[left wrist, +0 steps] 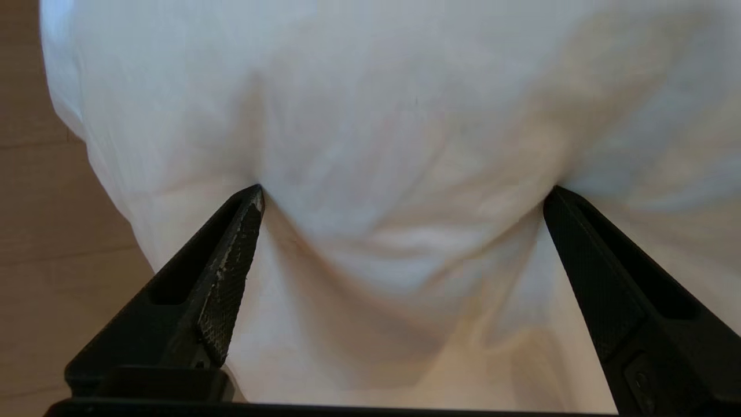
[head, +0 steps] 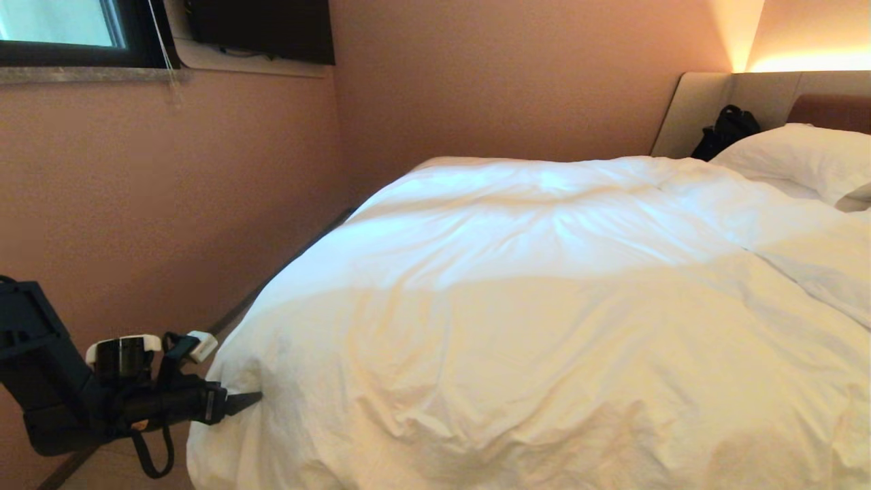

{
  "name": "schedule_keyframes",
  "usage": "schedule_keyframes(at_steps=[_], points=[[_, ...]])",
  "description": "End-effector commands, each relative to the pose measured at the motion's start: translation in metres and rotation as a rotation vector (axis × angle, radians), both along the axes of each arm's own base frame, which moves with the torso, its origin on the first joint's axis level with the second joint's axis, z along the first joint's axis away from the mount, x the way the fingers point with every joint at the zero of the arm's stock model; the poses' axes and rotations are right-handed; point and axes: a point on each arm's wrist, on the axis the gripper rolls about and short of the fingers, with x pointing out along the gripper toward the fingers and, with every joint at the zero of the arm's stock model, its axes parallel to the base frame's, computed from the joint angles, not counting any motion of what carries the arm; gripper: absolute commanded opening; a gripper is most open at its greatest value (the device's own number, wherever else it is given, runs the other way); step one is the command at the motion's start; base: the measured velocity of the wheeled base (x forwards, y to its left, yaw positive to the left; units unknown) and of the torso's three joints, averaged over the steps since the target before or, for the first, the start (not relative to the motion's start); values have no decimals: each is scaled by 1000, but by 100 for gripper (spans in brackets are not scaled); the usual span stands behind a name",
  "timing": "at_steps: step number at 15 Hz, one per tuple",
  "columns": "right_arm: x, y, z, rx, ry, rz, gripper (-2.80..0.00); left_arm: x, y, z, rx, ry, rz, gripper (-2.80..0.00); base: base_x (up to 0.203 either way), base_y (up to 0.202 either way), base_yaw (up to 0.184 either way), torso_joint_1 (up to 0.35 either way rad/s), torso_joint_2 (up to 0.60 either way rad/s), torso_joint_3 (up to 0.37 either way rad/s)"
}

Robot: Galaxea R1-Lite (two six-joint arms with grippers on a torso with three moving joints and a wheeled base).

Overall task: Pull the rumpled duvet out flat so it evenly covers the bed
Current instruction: Flatten the corners of the folded blanket

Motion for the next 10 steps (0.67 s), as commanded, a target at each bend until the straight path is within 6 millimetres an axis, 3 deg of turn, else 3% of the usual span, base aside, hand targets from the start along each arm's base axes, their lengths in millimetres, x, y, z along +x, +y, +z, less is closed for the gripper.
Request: schedule_keyframes(at_steps=[1,10], points=[[0,0,0,-1,1,1,-280,2,-1,0,2,-8,-8,0,0,0,0,0,0,0],[0,0,0,-1,1,1,-280,14,-6,-5,39,0,5,0,0,0,0,0,0,0]])
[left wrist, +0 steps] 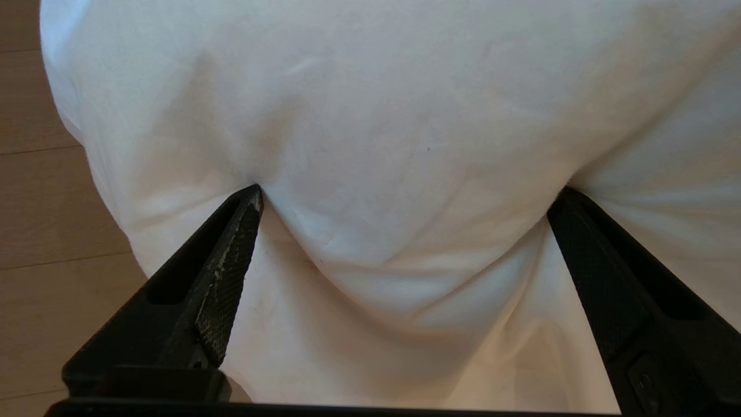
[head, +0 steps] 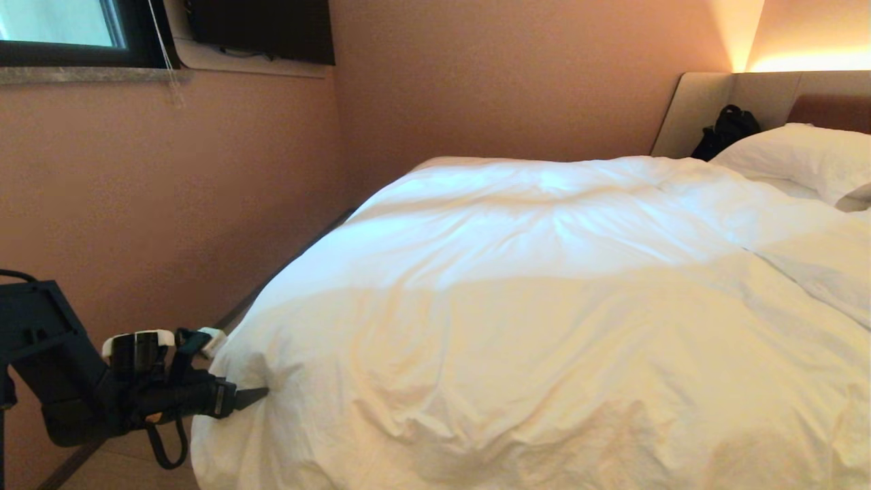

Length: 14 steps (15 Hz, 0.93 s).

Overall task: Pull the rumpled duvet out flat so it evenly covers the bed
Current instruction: Flatten the corners of the folded blanket

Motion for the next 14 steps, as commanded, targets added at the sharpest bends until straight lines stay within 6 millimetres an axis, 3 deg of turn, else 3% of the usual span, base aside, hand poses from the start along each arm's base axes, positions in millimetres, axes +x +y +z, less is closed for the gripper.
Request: schedule_keyframes(at_steps=[1,14], points=[[0,0,0,-1,1,2,-280,1,0,0,1,-5,-5,0,0,0,0,0,0,0],[0,0,0,-1,1,2,-280,1,-1,-1,1,-5,-7,0,0,0,0,0,0,0]])
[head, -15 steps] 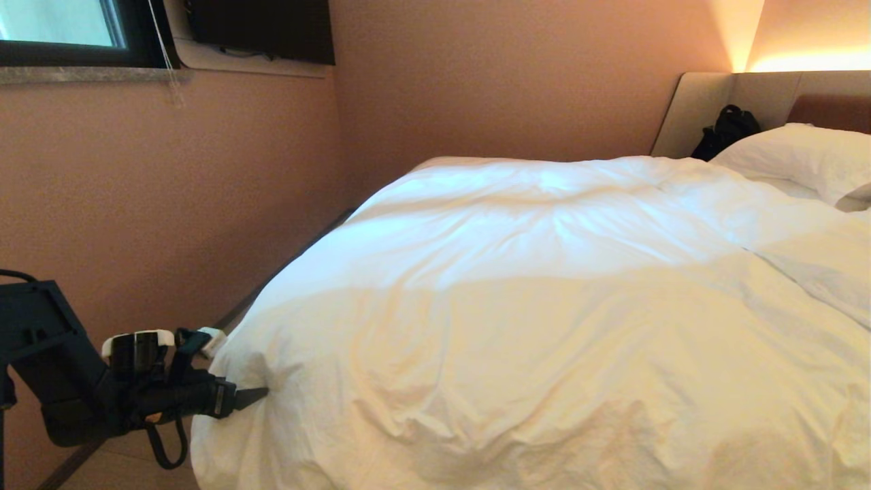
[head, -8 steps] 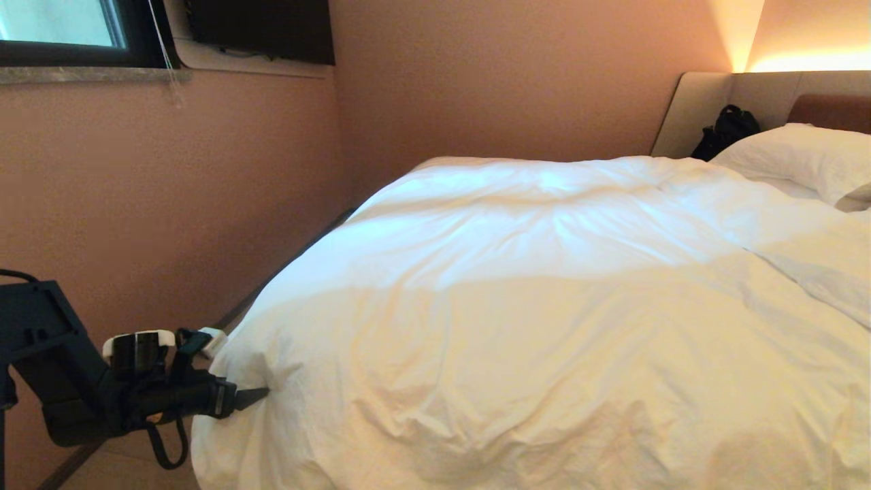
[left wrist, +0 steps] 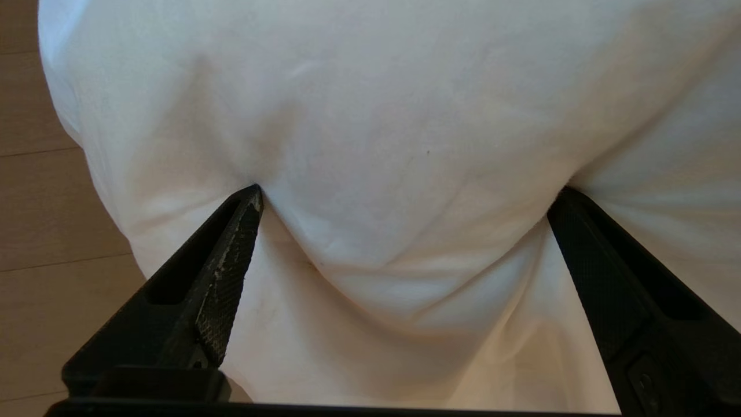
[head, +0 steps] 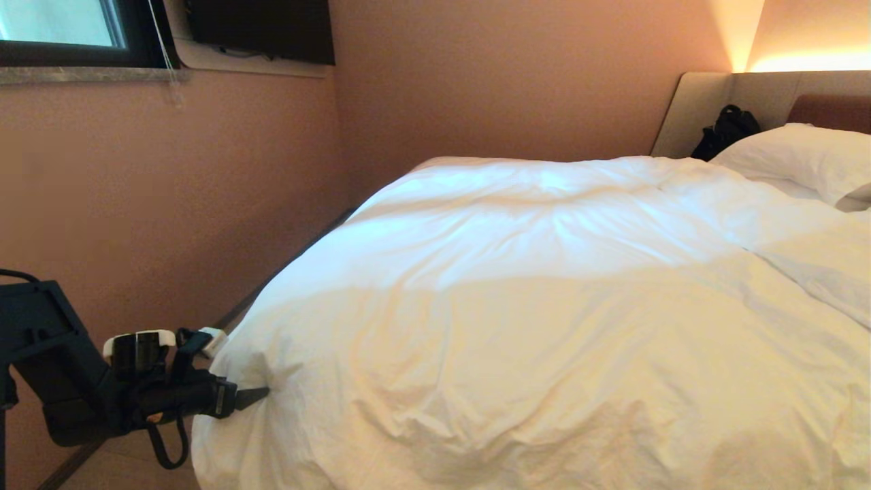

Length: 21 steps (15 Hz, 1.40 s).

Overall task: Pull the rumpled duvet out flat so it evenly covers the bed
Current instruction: Flatten the corners of the folded blanket

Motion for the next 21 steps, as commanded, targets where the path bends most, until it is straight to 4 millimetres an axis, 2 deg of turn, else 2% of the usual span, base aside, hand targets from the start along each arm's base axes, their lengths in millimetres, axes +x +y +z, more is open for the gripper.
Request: schedule_keyframes(at_steps=[1,5,6,7,21], points=[[0,0,0,-1,1,1,-280,0,-1,0,0,-5,-5,0,0,0,0,0,0,0],[0,0,0,-1,1,1,-280,0,-2,0,1,-4,-8,0,0,0,0,0,0,0],[0,0,0,-1,1,1,-280,-1,-2,0,0,-2,-8,-20,0,0,0,0,0,0],[0,0,0,-1,1,1,-280,-1,-2,0,1,-3,-8,-280,0,0,0,0,0,0],[0,0,0,-1,1,1,-280,-1,-2,6,-2,-21,-4,-280,0,0,0,0,0,0]])
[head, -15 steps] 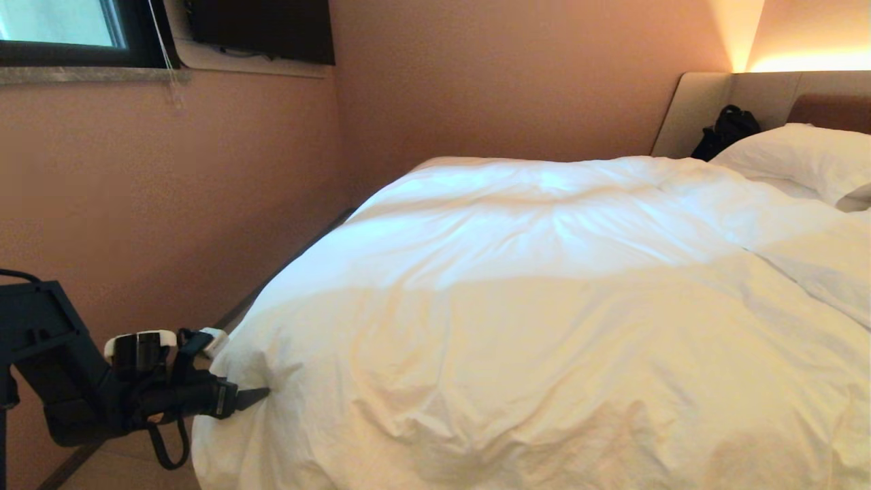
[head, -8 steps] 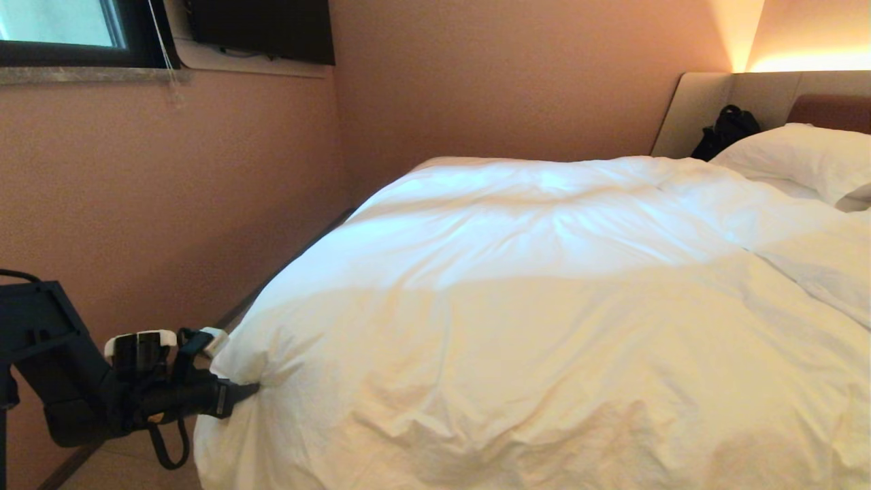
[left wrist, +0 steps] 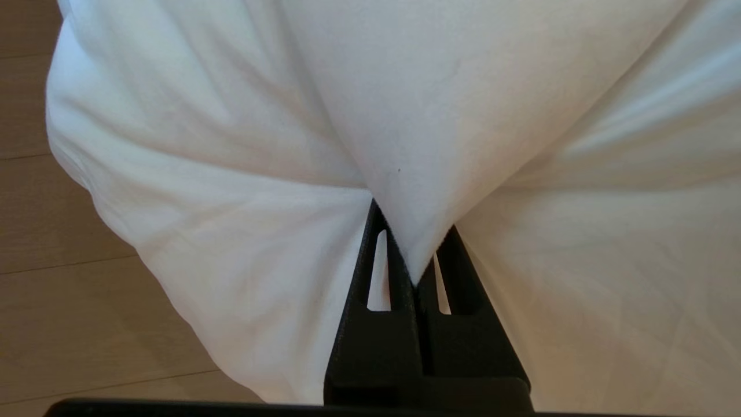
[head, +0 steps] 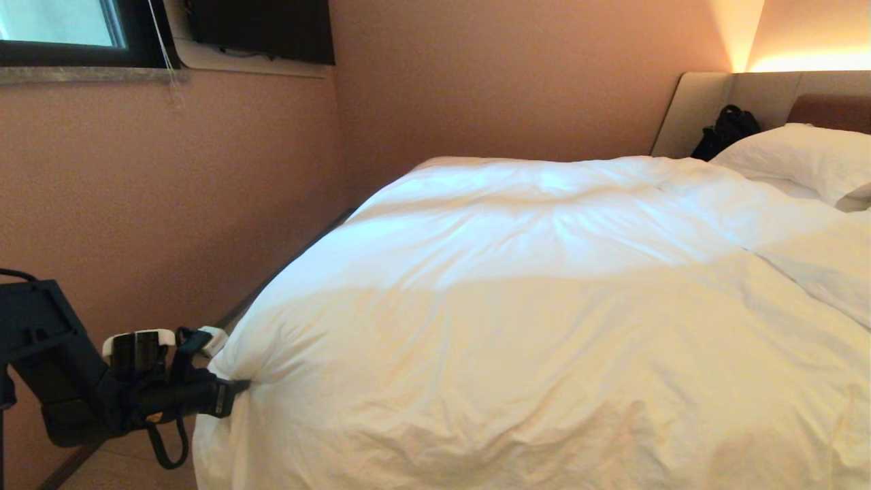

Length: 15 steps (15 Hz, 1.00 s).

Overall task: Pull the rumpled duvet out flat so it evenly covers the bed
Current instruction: Flatten the corners of the folded blanket

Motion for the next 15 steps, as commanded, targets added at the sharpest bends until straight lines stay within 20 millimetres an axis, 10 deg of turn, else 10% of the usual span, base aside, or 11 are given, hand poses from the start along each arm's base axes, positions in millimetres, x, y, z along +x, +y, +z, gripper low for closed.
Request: schedule_keyframes(at_steps=[1,15], points=[[0,0,0,-1,1,1,-280,1,0,5,3,-17,-2,-280,0,0,0,0,0,0],[0,0,0,-1,1,1,-280,-10,-18,62,-54,-91,23,-280,0,0,0,0,0,0]])
